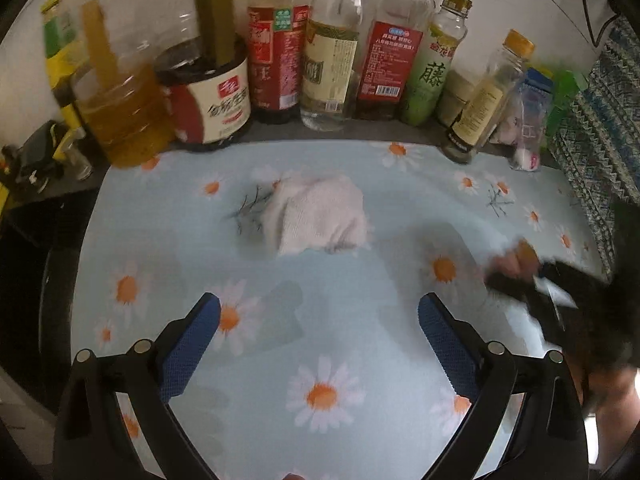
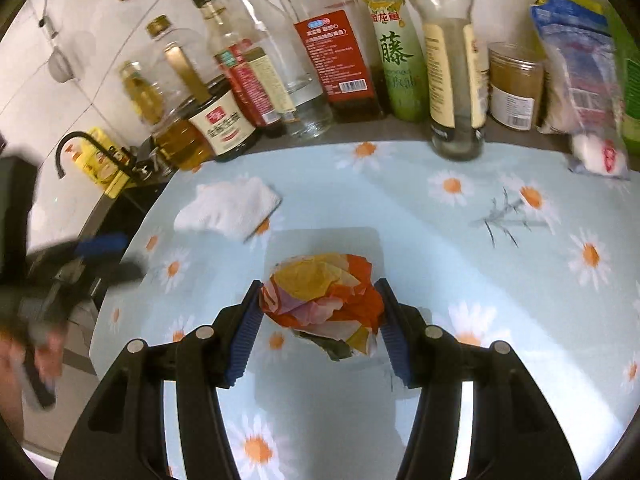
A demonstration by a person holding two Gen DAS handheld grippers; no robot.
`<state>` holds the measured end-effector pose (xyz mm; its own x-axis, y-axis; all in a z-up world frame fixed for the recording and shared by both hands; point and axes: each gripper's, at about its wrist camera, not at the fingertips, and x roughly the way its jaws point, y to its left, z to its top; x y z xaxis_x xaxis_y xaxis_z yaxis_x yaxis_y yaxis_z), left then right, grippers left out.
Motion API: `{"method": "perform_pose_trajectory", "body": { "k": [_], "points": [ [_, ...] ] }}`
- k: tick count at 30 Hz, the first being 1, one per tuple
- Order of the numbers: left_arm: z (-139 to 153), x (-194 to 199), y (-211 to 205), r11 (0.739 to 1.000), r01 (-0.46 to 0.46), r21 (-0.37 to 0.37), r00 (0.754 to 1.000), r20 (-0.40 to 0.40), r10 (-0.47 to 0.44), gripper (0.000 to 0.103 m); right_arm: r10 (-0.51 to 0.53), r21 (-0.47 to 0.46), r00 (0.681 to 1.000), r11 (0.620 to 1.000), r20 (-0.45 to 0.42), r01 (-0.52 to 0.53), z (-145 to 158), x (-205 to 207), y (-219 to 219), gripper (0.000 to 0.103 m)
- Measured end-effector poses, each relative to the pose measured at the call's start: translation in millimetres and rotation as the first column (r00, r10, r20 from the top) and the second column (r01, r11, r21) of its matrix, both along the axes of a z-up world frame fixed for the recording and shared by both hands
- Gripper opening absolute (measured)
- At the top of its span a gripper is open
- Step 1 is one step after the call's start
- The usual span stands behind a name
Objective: Collect trash
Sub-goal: 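Grasp the crumpled orange wrapper with the right gripper while the left grasps the white cloth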
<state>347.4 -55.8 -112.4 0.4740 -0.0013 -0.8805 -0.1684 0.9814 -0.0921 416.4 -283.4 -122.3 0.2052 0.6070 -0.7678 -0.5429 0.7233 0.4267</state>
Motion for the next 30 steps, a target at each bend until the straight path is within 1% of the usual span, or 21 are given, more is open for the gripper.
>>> {"method": "perform_pose_trajectory", "body": {
  "k": [4, 7, 12, 16, 17, 18, 20, 21, 22, 23, 24, 28, 30],
  "points": [
    [-7, 24, 1, 1.0, 0.006, -0.011, 1.0, -0.005, -0.006, 0.096, 0.006, 0.01, 1.0, 1.0, 0.0, -0.006, 0, -14, -10, 0.056],
    [-15, 46, 5, 0.999, 0.027, -0.037, 1.0, 0.0, -0.027, 0.096, 0.011, -0.015, 0.999, 1.0, 0.033, -0.01, 0, -21, -15, 0.057],
    [-30, 72, 16, 1.0, -0.016, -0.021, 1.0, -0.027, 0.015, 0.096, 0.019, -0.01, 1.0, 1.0, 0.018, -0.019, -5, -20, -19, 0.057],
    [-47, 85, 14, 1.0, 0.001, 0.031, 0.998, -0.064, 0.001, 0.095, 0.01, -0.003, 1.0, 1.0, -0.002, -0.01, -9, -18, -22, 0.057],
    [-48, 87, 14, 1.0, -0.001, 0.028, 0.998, -0.065, 0.003, 0.094, 0.005, 0.0, 1.0, 1.0, -0.007, -0.005, -10, -17, -23, 0.057],
    [-49, 88, 15, 1.0, -0.005, 0.017, 0.998, -0.063, 0.006, 0.092, 0.001, 0.004, 1.0, 1.0, -0.014, -0.001, -11, -16, -23, 0.057],
    [-52, 91, 15, 1.0, -0.006, 0.015, 0.998, -0.065, 0.007, 0.084, 0.001, 0.007, 1.0, 1.0, -0.019, -0.001, -12, -15, -23, 0.057],
    [-53, 91, 16, 1.0, -0.003, 0.017, 0.998, -0.066, 0.004, 0.083, 0.003, 0.006, 1.0, 1.0, -0.017, -0.003, -12, -15, -23, 0.057],
    [-55, 93, 15, 1.0, 0.002, 0.015, 0.998, -0.067, -0.001, 0.079, 0.008, 0.006, 1.0, 1.0, -0.017, -0.008, -12, -16, -22, 0.057],
    [-56, 94, 14, 1.0, 0.006, 0.015, 0.998, -0.067, -0.005, 0.073, 0.014, 0.006, 1.0, 1.0, -0.016, -0.014, -12, -16, -21, 0.057],
    [-57, 94, 13, 1.0, 0.009, 0.012, 0.998, -0.068, -0.009, 0.07, 0.02, 0.005, 1.0, 1.0, -0.012, -0.02, -12, -17, -20, 0.057],
    [-61, 96, 10, 1.0, 0.021, 0.02, 0.997, -0.075, -0.019, 0.063, 0.028, 0.023, 1.0, 0.999, -0.007, -0.027, -9, -19, -17, 0.057],
    [-60, 94, 12, 1.0, 0.017, 0.01, 0.997, -0.076, -0.017, 0.056, 0.027, 0.023, 1.0, 0.999, -0.006, -0.027, -9, -20, -16, 0.057]
  ]
}}
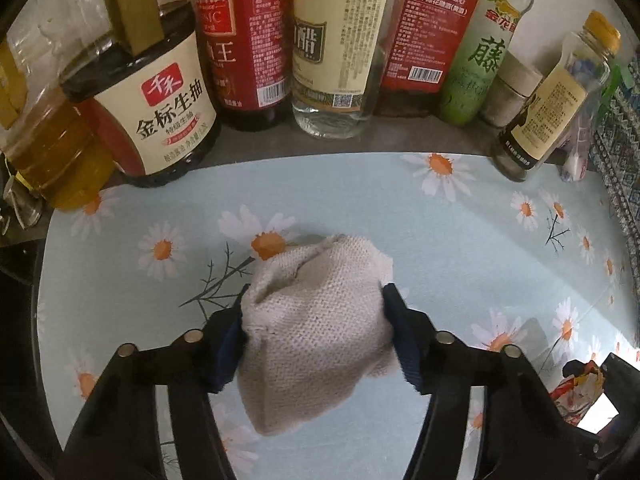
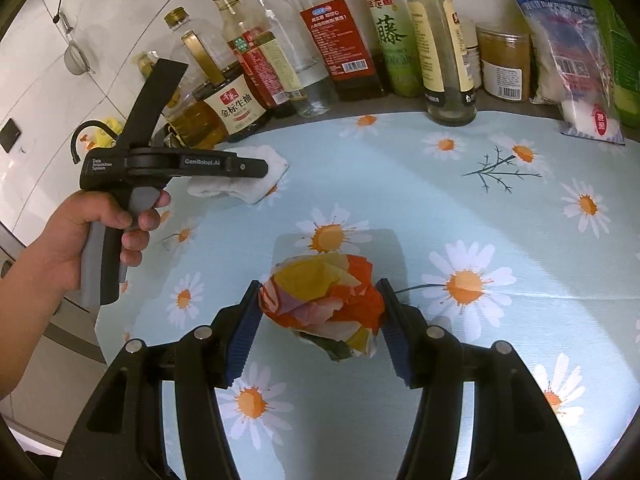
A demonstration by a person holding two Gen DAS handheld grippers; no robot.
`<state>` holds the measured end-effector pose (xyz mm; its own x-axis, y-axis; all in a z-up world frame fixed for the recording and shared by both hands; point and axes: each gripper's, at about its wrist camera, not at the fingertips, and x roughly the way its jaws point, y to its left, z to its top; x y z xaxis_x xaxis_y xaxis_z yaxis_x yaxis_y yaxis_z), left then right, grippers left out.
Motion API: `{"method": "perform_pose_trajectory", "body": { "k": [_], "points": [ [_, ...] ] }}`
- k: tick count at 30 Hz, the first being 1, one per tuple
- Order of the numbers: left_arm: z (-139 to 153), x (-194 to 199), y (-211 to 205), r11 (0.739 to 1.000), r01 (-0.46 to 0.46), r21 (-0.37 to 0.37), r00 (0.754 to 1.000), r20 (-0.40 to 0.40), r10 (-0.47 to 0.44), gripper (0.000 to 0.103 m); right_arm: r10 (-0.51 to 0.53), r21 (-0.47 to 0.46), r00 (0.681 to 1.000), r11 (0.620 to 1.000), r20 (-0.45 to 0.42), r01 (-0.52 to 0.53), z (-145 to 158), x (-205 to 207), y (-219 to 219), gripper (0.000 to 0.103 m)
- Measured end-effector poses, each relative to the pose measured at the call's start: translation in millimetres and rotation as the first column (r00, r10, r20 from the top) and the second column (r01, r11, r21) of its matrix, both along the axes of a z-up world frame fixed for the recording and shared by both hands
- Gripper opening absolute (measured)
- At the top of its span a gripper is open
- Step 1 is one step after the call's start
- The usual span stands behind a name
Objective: Collect trash
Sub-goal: 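Grasp the crumpled orange wrapper with the right gripper while the left grasps the white cloth, then carry the white cloth and orange wrapper down over the black bin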
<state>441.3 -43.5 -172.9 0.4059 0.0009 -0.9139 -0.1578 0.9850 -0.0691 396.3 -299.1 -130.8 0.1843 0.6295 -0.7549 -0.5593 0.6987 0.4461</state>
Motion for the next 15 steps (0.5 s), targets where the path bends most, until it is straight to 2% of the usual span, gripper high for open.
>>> {"method": "perform_pose_trajectory", "body": {
  "k": [8, 12, 15],
  "points": [
    [4, -10, -1, 0.999, 0.032, 0.002, 0.999, 0.018, -0.032, 0.034, 0.0, -0.009, 1.0, 1.0, -0.003, 0.0, -1, -5, 5, 0.057],
    [14, -18, 0, 0.999, 0.045, 0.023, 0.998, 0.05, -0.046, 0.032, -0.001, -0.01, 1.0, 1.0, 0.015, 0.001, 6, -12, 9, 0.057],
    [20, -29, 5, 0.999, 0.052, 0.008, 0.997, 0.064, -0.052, 0.032, -0.011, -0.012, 1.0, 1.0, 0.025, 0.011, 12, -20, 13, 0.057]
  ]
}}
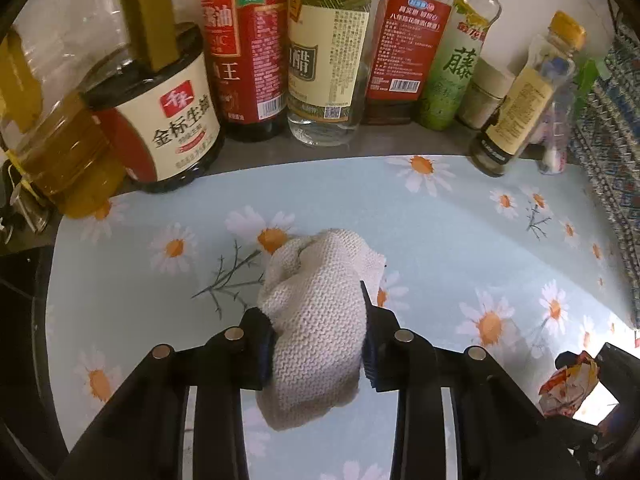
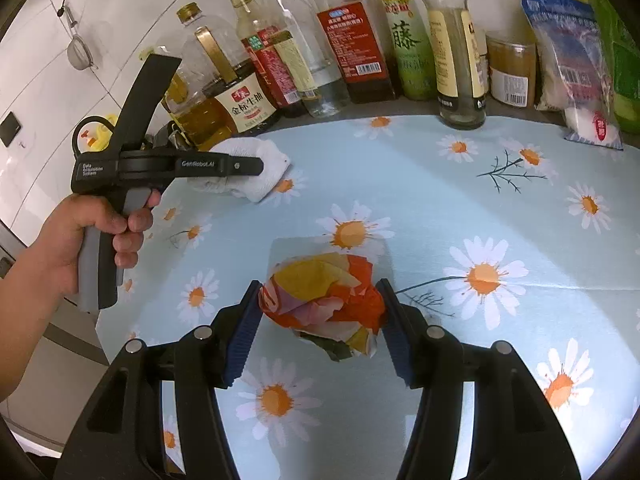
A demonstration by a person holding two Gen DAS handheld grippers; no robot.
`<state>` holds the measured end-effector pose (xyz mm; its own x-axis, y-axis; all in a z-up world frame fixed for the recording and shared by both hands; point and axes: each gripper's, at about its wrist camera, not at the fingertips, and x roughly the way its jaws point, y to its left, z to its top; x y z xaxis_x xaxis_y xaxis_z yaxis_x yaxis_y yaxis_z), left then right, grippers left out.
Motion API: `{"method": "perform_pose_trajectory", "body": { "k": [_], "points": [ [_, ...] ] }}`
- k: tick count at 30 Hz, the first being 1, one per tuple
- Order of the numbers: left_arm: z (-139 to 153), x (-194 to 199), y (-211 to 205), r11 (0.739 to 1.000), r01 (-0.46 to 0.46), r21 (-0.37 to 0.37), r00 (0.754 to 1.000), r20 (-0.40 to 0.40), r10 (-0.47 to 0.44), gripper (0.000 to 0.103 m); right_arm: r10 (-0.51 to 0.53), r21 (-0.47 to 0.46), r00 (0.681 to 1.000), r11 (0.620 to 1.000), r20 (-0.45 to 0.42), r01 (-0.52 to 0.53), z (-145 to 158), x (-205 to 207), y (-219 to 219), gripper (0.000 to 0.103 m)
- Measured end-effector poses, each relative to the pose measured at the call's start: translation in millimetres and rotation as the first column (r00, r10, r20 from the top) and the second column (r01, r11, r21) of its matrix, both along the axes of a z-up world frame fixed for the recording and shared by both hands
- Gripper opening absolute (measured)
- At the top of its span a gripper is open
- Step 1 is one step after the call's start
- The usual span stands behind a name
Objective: Collect trash
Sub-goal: 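Carry the white cloth and orange wrapper down over the black bin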
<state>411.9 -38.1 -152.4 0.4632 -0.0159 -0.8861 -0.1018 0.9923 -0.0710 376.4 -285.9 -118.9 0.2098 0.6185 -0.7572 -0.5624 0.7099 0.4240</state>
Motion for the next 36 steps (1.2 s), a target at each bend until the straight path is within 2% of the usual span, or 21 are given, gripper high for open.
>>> {"method": "perform_pose_trajectory", "body": {
  "k": [9, 18, 25, 36],
  "points": [
    [28, -54, 11, 0.999, 0.032, -0.025, 0.997, 0.067, -0.03, 0.032, -0.023, -0.031, 0.999, 0.999, 0.035, 0.025, 17, -52, 20, 0.057],
    [47, -149, 23, 0.992, 0.118, -0.04, 0.987, 0.117, -0.113, 0.032, -0.118, -0.047, 0.992, 0.992, 0.038, 0.12, 26, -116, 51, 0.057],
    [37, -219, 38, 0.985, 0.148, -0.086, 0.983, 0.12, -0.137, 0.032, -0.162, -0.056, 0.987, 0.985, -0.014, 0.161, 22, -157, 71, 0.057],
    [22, -307, 48, 0.975, 0.197, -0.104, 0.977, 0.105, -0.186, 0.032, -0.204, -0.08, 0.979, 0.976, -0.012, 0.202, 24, -219, 88, 0.057]
  ]
}}
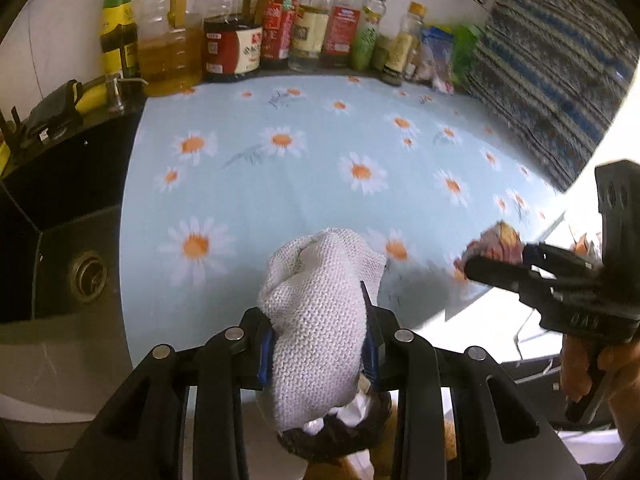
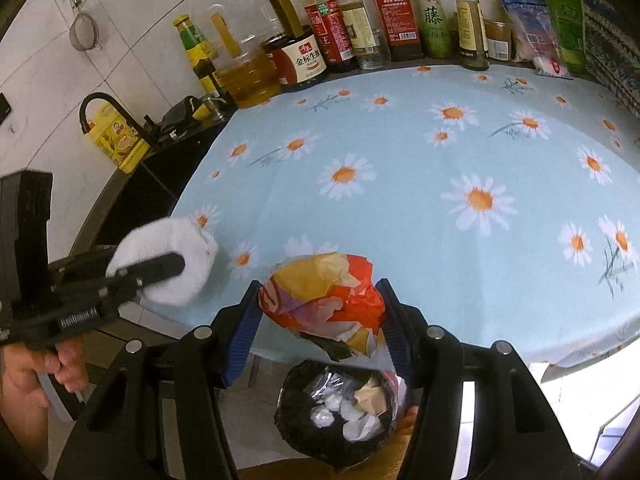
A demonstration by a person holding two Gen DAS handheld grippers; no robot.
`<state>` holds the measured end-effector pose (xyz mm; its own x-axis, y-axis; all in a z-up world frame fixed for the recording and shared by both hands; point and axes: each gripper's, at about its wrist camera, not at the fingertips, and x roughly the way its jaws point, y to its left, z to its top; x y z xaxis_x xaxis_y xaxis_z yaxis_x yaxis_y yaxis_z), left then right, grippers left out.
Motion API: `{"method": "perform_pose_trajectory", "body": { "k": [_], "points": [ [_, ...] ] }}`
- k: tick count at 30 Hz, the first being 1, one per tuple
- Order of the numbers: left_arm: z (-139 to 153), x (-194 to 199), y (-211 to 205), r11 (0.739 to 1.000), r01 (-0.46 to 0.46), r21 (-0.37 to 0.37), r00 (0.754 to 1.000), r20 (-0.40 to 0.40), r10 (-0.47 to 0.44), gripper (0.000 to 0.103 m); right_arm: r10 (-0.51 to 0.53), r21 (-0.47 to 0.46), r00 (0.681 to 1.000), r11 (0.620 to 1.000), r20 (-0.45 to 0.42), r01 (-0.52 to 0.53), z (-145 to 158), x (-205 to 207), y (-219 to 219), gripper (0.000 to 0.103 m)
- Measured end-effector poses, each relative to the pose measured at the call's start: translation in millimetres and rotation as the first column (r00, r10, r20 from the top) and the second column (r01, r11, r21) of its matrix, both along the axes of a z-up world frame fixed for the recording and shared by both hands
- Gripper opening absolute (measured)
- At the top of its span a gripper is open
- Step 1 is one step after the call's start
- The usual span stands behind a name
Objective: Collect trash
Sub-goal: 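Carry the white cloth and orange wrapper down over the black bin, then open both grippers to drop the items into the black bin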
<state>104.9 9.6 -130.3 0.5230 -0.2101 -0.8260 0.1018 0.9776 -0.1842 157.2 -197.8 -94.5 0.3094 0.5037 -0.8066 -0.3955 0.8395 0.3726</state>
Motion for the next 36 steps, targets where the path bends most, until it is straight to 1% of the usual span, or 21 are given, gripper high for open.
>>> {"method": "perform_pose_trajectory", "body": {
  "k": [4, 7, 9, 11, 14, 16, 21, 24, 26, 28, 31, 34, 36],
  "points": [
    [-13, -21, -4, 0.999, 0.031, -0.032, 0.999, -0.033, -0.032, 0.032, -0.019, -0.011, 0.999, 1.0, -0.03, 0.019, -5, -23, 1, 0.057],
    [-24, -33, -7, 0.998, 0.031, -0.052, 0.997, -0.068, -0.035, 0.032, -0.022, -0.021, 0.998, 1.0, -0.067, 0.021, -13, -37, 1, 0.057],
    [-32, -40, -8, 0.997, 0.026, -0.072, 0.995, -0.09, -0.032, 0.032, -0.012, -0.032, 0.996, 0.999, -0.086, 0.01, -19, -44, 2, 0.057],
    [-40, -48, -11, 0.997, 0.017, -0.076, 0.993, -0.113, -0.026, 0.032, 0.003, -0.043, 0.995, 0.999, -0.097, -0.007, -25, -50, 2, 0.057],
    [-47, -59, -13, 0.995, -0.003, -0.097, 0.99, -0.141, -0.01, 0.032, 0.038, -0.051, 0.992, 0.998, -0.12, -0.044, -35, -55, 1, 0.057],
    [-50, -64, -17, 0.996, -0.011, -0.086, 0.988, -0.153, -0.002, 0.032, 0.067, -0.056, 0.989, 0.996, -0.131, -0.074, -43, -57, 0, 0.057],
    [-64, -72, -25, 0.996, -0.049, -0.072, 0.976, -0.216, 0.032, 0.032, 0.129, -0.063, 0.976, 0.988, -0.174, -0.141, -64, -57, -5, 0.057],
    [-79, -76, -29, 0.995, -0.081, -0.059, 0.962, -0.268, 0.062, 0.032, 0.157, -0.061, 0.966, 0.983, -0.207, -0.173, -81, -59, -8, 0.057],
    [-88, -78, -33, 0.995, -0.088, -0.049, 0.954, -0.29, 0.07, 0.032, 0.18, -0.044, 0.957, 0.98, -0.227, -0.195, -92, -61, -10, 0.057],
    [-99, -81, -37, 0.994, -0.101, -0.037, 0.946, -0.312, 0.085, 0.032, 0.204, -0.055, 0.949, 0.973, -0.242, -0.223, -106, -62, -10, 0.057],
    [-112, -86, -39, 0.992, -0.118, -0.036, 0.938, -0.331, 0.1, 0.032, 0.243, -0.057, 0.933, 0.962, -0.267, -0.267, -123, -69, -7, 0.057],
    [-123, -90, -35, 0.988, -0.148, -0.048, 0.923, -0.366, 0.121, 0.032, 0.274, -0.062, 0.918, 0.951, -0.286, -0.303, -131, -73, -1, 0.058],
    [-129, -91, -35, 0.988, -0.143, -0.051, 0.919, -0.378, 0.113, 0.032, 0.278, -0.06, 0.915, 0.95, -0.293, -0.307, -134, -75, -1, 0.059]
  ]
}}
